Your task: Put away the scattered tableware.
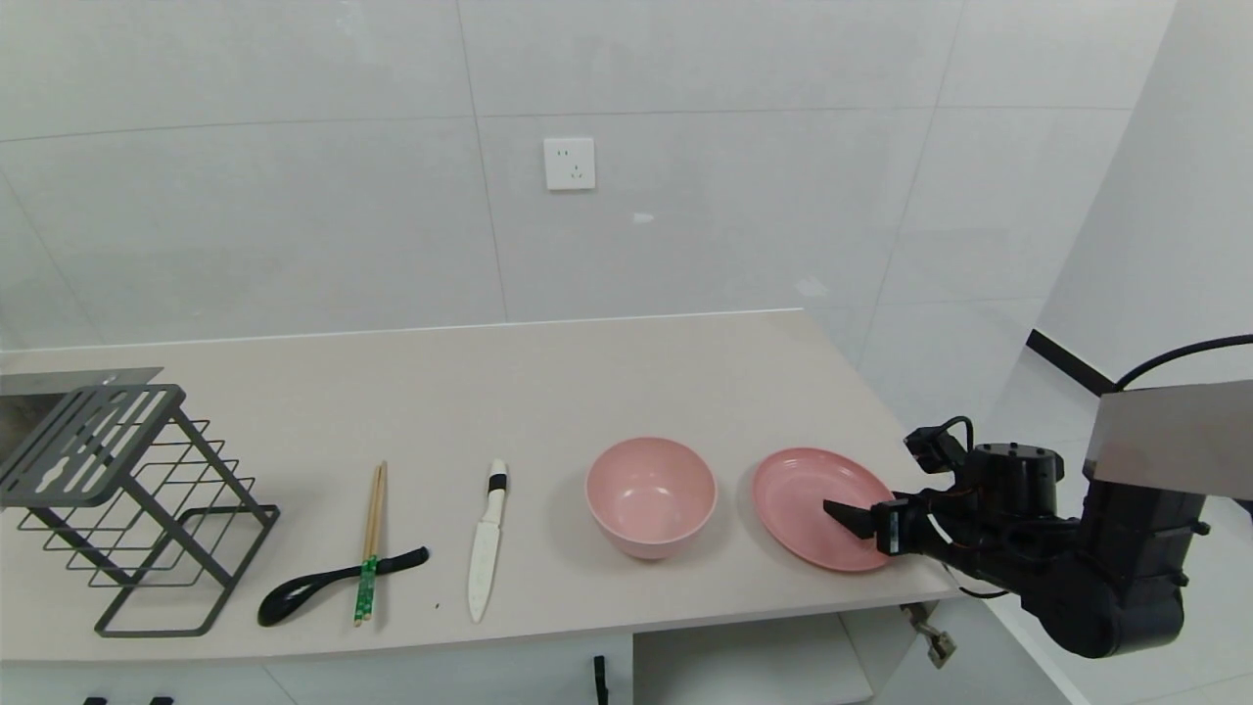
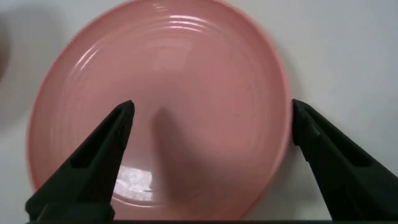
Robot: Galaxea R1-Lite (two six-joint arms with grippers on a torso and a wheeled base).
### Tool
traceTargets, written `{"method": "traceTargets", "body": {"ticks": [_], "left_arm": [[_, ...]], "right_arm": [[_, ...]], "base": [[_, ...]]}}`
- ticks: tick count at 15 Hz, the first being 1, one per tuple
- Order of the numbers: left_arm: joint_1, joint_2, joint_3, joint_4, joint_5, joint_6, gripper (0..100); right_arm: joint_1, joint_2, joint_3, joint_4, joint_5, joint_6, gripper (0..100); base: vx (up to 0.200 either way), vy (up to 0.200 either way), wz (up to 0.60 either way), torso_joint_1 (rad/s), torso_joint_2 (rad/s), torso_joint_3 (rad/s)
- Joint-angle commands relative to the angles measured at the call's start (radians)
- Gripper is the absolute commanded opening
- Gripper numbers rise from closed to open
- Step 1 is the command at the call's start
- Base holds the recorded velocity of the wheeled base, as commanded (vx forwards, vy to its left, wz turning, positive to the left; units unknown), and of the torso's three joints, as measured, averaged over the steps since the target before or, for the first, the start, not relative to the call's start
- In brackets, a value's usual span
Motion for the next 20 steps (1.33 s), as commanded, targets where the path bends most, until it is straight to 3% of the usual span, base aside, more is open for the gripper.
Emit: {"method": "traceTargets", "body": {"ticks": [1,2,6,12,18,20], "left_arm": [[0.000,0.001,0.000,0.000,0.000,-0.001,100],[0.001,0.001,0.000,0.000,0.000,-0.001,100],[0.001,0.001,0.000,0.000,0.000,-0.002,100],[0.000,0.001,0.000,0.000,0.000,-0.004,100],[0.001,0.001,0.000,0.000,0.000,-0.002,100],[0.000,0.001,0.000,0.000,0.000,-0.001,100]], "right_arm": [[0.019,0.010,-0.003,0.000,0.000,0.002,100],[0.022,0.013,-0.005,0.000,0.000,0.004,0],[0.007,0.056,-0.026,0.000,-0.144,0.047,0],[-0.008,0.002,-0.041,-0.067,-0.143,0.053,0],[-0.002,-0.229,0.020,-0.120,-0.135,0.058,0],[0.036,-0.352,0.086,-0.146,-0.137,0.150,0]], "base": [[0.000,0.000,0.00,0.000,0.00,0.000],[0.000,0.000,0.00,0.000,0.00,0.000],[0.000,0.000,0.00,0.000,0.00,0.000],[0.000,0.000,0.00,0.000,0.00,0.000],[0.000,0.000,0.00,0.000,0.00,0.000],[0.000,0.000,0.00,0.000,0.00,0.000]]}}
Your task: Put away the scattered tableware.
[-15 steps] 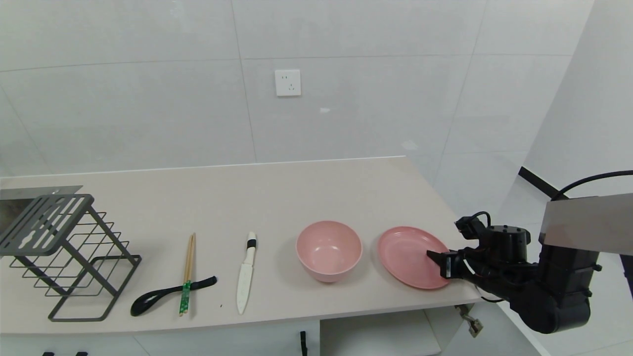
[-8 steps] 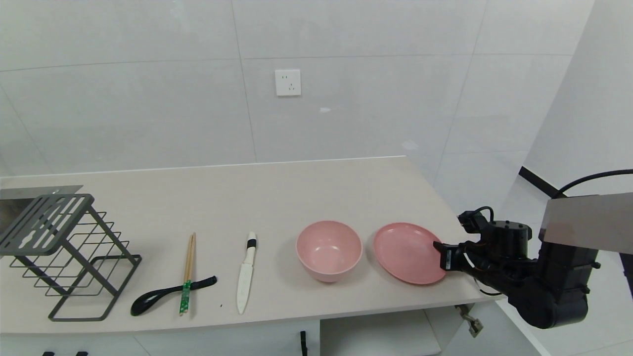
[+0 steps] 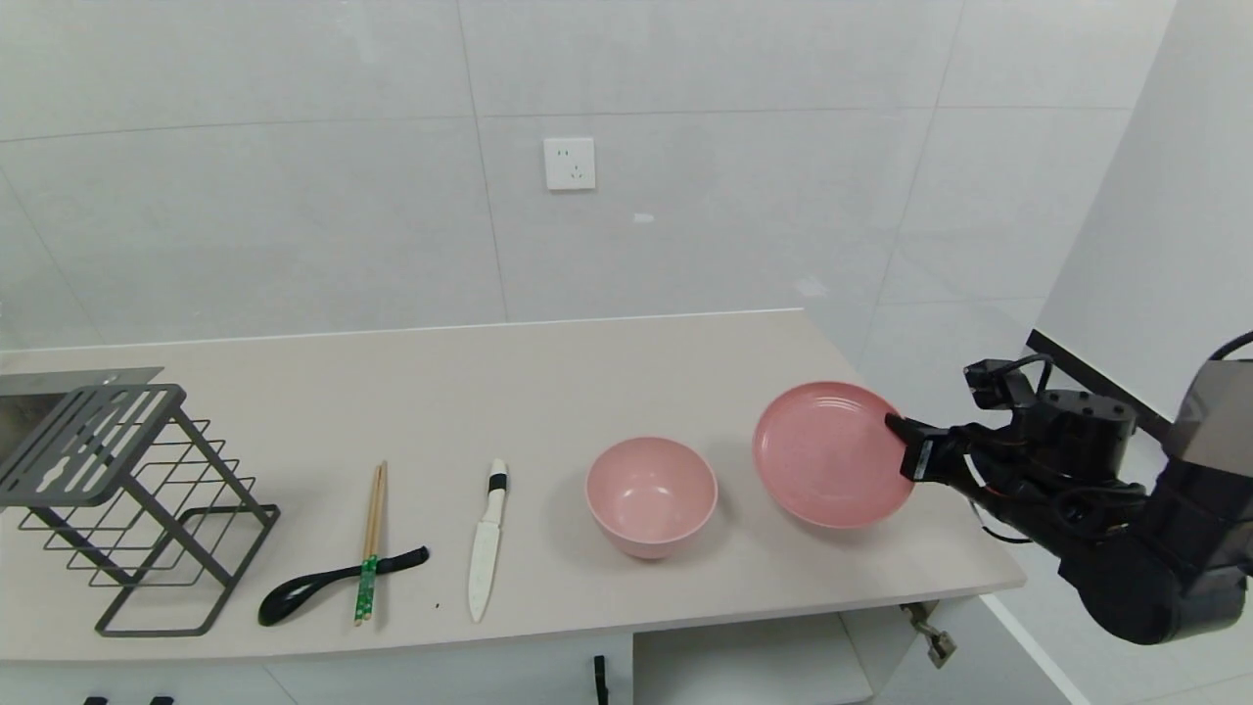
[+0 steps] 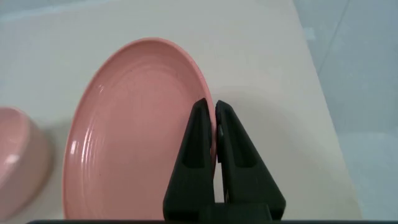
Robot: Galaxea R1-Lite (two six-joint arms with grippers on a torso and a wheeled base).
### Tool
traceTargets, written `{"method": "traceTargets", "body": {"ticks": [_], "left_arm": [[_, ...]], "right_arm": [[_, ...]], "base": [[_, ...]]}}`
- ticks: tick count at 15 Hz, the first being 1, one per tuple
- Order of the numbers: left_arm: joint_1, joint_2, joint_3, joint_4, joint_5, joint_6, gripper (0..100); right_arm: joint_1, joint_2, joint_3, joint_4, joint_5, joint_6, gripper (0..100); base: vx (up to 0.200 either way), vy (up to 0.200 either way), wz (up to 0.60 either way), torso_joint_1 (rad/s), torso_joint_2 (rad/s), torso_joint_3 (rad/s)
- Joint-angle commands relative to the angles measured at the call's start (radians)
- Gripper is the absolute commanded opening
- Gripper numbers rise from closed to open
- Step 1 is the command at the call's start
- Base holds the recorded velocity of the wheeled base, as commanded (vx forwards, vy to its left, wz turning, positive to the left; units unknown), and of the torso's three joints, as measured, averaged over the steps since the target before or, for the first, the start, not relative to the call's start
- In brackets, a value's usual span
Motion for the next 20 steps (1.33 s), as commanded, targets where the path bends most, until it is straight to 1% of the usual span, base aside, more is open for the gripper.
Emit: {"method": "traceTargets", "body": {"ticks": [1,4,9,10,14,15,17,19,20], "left_arm": [[0.001,0.001,0.000,0.000,0.000,0.001,100],[0.000,0.001,0.000,0.000,-0.002,0.004,100],[0.000,0.001,0.000,0.000,-0.002,0.006,100],[0.000,0.001,0.000,0.000,-0.005,0.006,100],[0.000,0.001,0.000,-0.002,-0.008,0.003,100],[0.000,0.001,0.000,0.000,-0.009,0.006,100],[0.001,0.001,0.000,0.000,-0.008,-0.002,100],[0.000,0.001,0.000,0.000,-0.009,0.001,100],[0.000,0.001,0.000,0.000,-0.011,0.003,100]], "right_arm": [[0.044,-0.163,0.078,-0.038,0.001,0.067,0],[0.076,-0.246,0.187,-0.135,0.000,0.077,0],[0.095,-0.365,0.294,-0.144,0.014,0.070,0],[0.098,-0.427,0.328,-0.144,0.015,0.067,0],[0.095,-0.465,0.336,-0.144,0.015,0.062,0],[0.098,-0.520,0.349,-0.144,0.017,0.051,0],[0.150,-0.614,0.385,-0.144,0.032,0.048,0],[0.180,-0.632,0.388,-0.144,0.031,0.047,0],[0.180,-0.634,0.388,-0.144,0.032,0.047,0]], "base": [[0.000,0.000,0.00,0.000,0.00,0.000],[0.000,0.000,0.00,0.000,0.00,0.000],[0.000,0.000,0.00,0.000,0.00,0.000],[0.000,0.000,0.00,0.000,0.00,0.000],[0.000,0.000,0.00,0.000,0.00,0.000],[0.000,0.000,0.00,0.000,0.00,0.000],[0.000,0.000,0.00,0.000,0.00,0.000],[0.000,0.000,0.00,0.000,0.00,0.000],[0.000,0.000,0.00,0.000,0.00,0.000]]}}
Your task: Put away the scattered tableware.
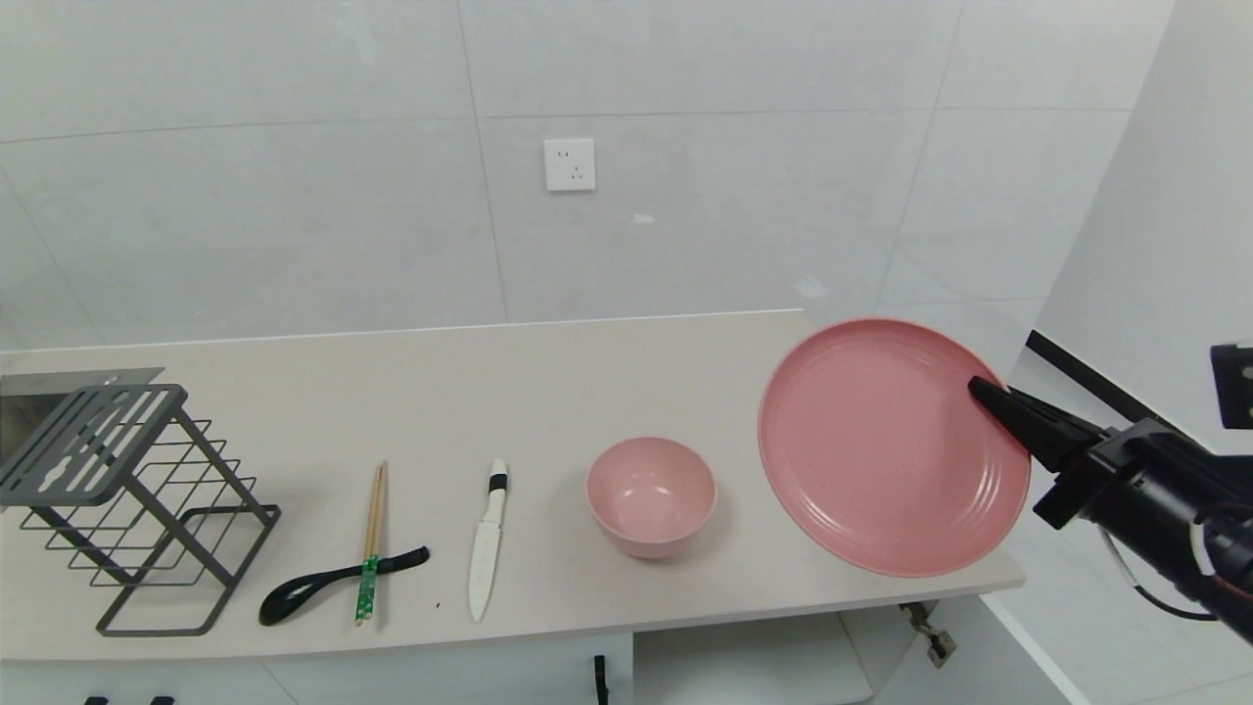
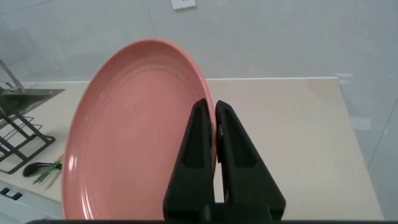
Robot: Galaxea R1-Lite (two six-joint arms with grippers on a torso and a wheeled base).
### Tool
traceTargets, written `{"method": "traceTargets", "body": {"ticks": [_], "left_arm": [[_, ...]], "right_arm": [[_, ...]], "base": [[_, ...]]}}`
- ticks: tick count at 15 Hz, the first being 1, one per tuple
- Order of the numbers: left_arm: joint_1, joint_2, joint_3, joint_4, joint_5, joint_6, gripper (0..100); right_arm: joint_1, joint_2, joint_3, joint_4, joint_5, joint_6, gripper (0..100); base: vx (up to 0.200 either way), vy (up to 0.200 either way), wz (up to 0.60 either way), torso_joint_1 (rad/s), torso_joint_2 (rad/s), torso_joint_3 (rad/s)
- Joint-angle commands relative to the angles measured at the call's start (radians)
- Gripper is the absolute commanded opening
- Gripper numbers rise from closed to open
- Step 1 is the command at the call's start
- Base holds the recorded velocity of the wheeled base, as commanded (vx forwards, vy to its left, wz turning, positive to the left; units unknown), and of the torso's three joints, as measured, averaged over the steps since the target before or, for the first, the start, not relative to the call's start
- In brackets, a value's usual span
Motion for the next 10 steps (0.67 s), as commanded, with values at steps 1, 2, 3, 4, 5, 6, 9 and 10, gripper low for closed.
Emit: {"method": "traceTargets", "body": {"ticks": [1,2,3,4,5,6,9,10], "left_arm": [[0.000,0.001,0.000,0.001,-0.004,0.001,100],[0.000,0.001,0.000,-0.003,-0.029,0.008,100],[0.002,0.001,0.000,-0.029,-0.038,0.035,100],[0.000,0.001,0.000,-0.121,-0.039,0.061,100],[0.002,0.001,0.000,-0.278,-0.079,0.090,100],[0.000,0.001,0.000,-0.284,-0.101,0.080,100],[-0.006,0.037,-0.097,-0.224,-0.158,-0.049,100],[-0.009,0.093,-0.152,-0.187,-0.177,-0.086,100]], "right_arm": [[0.012,-0.038,0.003,-0.001,0.000,0.000,0],[0.013,-0.040,0.004,-0.001,0.000,-0.009,0],[0.009,-0.041,0.006,-0.001,0.000,-0.019,0],[0.007,-0.046,0.007,-0.001,0.000,-0.019,0],[0.009,-0.060,0.007,-0.001,0.002,-0.019,0],[0.013,-0.061,0.007,-0.001,0.002,-0.019,0],[0.009,-0.081,0.030,-0.001,0.002,-0.020,0],[0.009,-0.090,0.041,-0.001,0.002,-0.020,0]], "base": [[0.000,0.000,0.00,0.000,0.00,0.000],[0.000,0.000,0.00,0.000,0.00,0.000],[0.000,0.000,0.00,0.000,0.00,0.000],[0.000,0.000,0.00,0.000,0.00,0.000],[0.000,0.000,0.00,0.000,0.00,0.000],[0.000,0.000,0.00,0.000,0.00,0.000],[0.000,0.000,0.00,0.000,0.00,0.000],[0.000,0.000,0.00,0.000,0.00,0.000]]}}
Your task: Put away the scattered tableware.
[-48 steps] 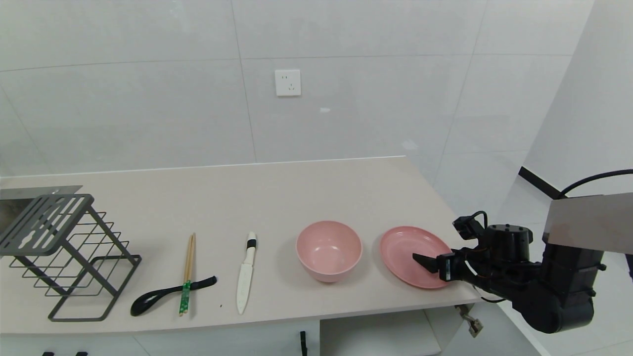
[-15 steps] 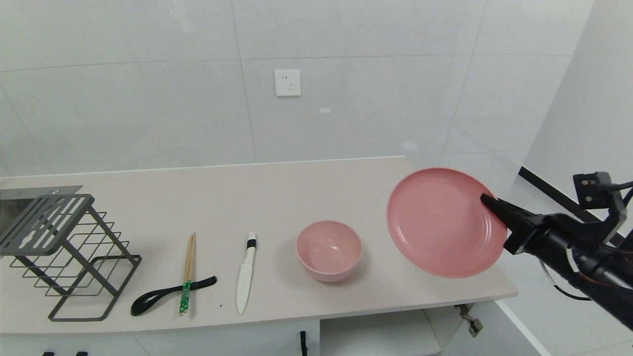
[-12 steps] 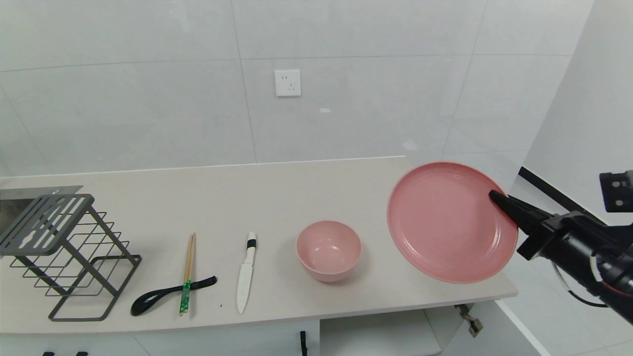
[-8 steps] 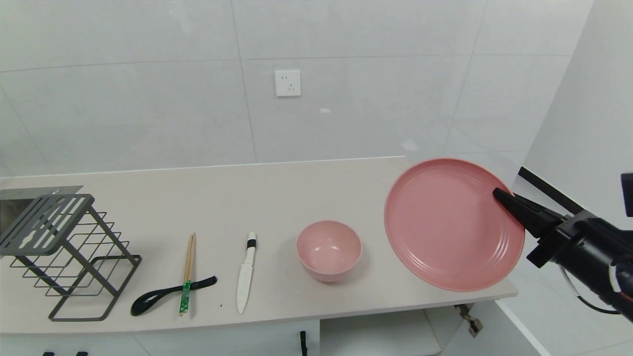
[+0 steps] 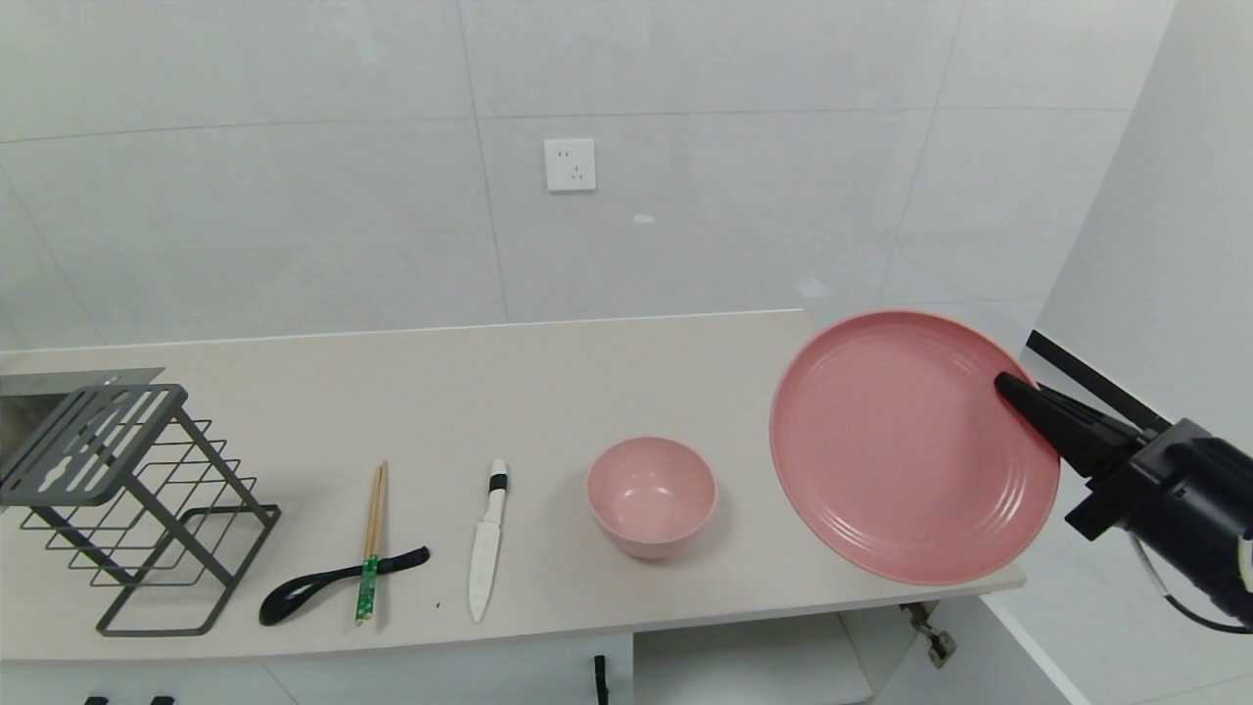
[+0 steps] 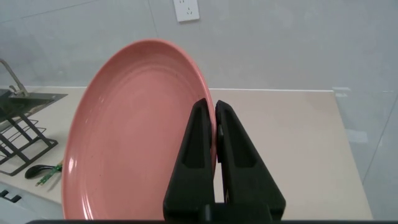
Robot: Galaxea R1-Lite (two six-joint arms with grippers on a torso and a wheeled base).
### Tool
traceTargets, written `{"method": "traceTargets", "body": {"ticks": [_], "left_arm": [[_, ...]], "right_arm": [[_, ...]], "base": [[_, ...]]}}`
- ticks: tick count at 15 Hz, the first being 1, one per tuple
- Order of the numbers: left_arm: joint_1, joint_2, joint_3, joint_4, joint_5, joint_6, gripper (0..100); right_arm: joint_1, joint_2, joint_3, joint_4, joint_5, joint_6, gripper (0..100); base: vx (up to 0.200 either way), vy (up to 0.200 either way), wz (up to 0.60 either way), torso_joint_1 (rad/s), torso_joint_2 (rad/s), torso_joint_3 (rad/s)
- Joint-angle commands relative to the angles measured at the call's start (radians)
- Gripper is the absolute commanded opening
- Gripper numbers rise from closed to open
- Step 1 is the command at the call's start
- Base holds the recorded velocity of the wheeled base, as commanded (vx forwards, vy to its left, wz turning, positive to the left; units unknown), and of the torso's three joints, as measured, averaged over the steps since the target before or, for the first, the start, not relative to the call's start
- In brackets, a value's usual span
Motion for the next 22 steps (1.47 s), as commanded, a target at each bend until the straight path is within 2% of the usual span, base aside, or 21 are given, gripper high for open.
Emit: {"method": "traceTargets", "body": {"ticks": [1,2,3,6,7,8,9,10,12,13,15,17,19,20,22], "left_arm": [[-0.014,0.146,-0.120,0.057,-0.041,-0.084,100],[-0.022,0.186,-0.127,0.052,-0.047,-0.105,100],[-0.060,0.294,-0.143,0.034,-0.055,-0.159,100],[-0.186,0.455,-0.150,0.006,-0.063,-0.162,100],[-0.240,0.568,-0.175,-0.003,-0.070,-0.157,100],[-0.252,0.637,-0.192,-0.015,-0.078,-0.156,100],[-0.256,0.694,-0.198,-0.034,-0.083,-0.151,100],[-0.252,0.758,-0.198,-0.048,-0.078,-0.105,100],[-0.240,0.869,-0.207,-0.054,-0.072,0.009,100],[-0.240,0.910,-0.216,-0.054,-0.070,0.028,100],[-0.240,1.031,-0.247,-0.098,-0.070,0.027,100],[-0.233,1.154,-0.253,-0.203,-0.063,-0.001,100],[-0.246,1.234,-0.256,-0.264,-0.063,-0.007,100],[-0.267,1.309,-0.262,-0.333,-0.063,-0.005,100],[-0.289,1.384,-0.265,-0.411,-0.060,-0.007,100]], "right_arm": [[-0.001,-0.026,0.018,-0.001,0.001,0.000,0],[-0.001,-0.026,0.021,-0.001,0.001,0.000,0],[-0.003,-0.026,0.022,-0.001,0.001,0.002,0],[-0.006,-0.034,0.033,-0.001,-0.001,0.002,0],[-0.007,-0.032,0.032,-0.001,0.001,0.003,0],[-0.007,-0.030,0.032,-0.001,0.001,0.003,0],[-0.007,-0.029,0.032,-0.001,0.002,0.003,0],[-0.009,-0.027,0.033,-0.001,0.011,0.003,0],[-0.030,-0.023,0.033,-0.001,0.027,0.000,0],[-0.037,-0.021,0.033,-0.001,0.027,0.000,0],[-0.038,-0.024,0.035,-0.001,0.027,0.000,0],[-0.038,-0.026,0.036,-0.001,0.025,-0.003,0],[-0.038,-0.026,0.036,-0.001,0.025,-0.006,0],[-0.038,-0.024,0.036,-0.001,0.027,-0.006,0],[-0.038,-0.023,0.036,-0.001,0.027,-0.007,0]], "base": [[0.000,0.000,0.00,0.000,0.00,0.000],[0.000,0.000,0.00,0.000,0.00,0.000],[0.000,0.000,0.00,0.000,0.00,0.000],[0.000,0.000,0.00,0.000,0.00,0.000],[0.000,0.000,0.00,0.000,0.00,0.000],[0.000,0.000,0.00,0.000,0.00,0.000],[0.000,0.000,0.00,0.000,0.00,0.000],[0.000,0.000,0.00,0.000,0.00,0.000],[0.000,0.000,0.00,0.000,0.00,0.000],[0.000,0.000,0.00,0.000,0.00,0.000],[0.000,0.000,0.00,0.000,0.00,0.000],[0.000,0.000,0.00,0.000,0.00,0.000],[0.000,0.000,0.00,0.000,0.00,0.000],[0.000,0.000,0.00,0.000,0.00,0.000],[0.000,0.000,0.00,0.000,0.00,0.000]]}}
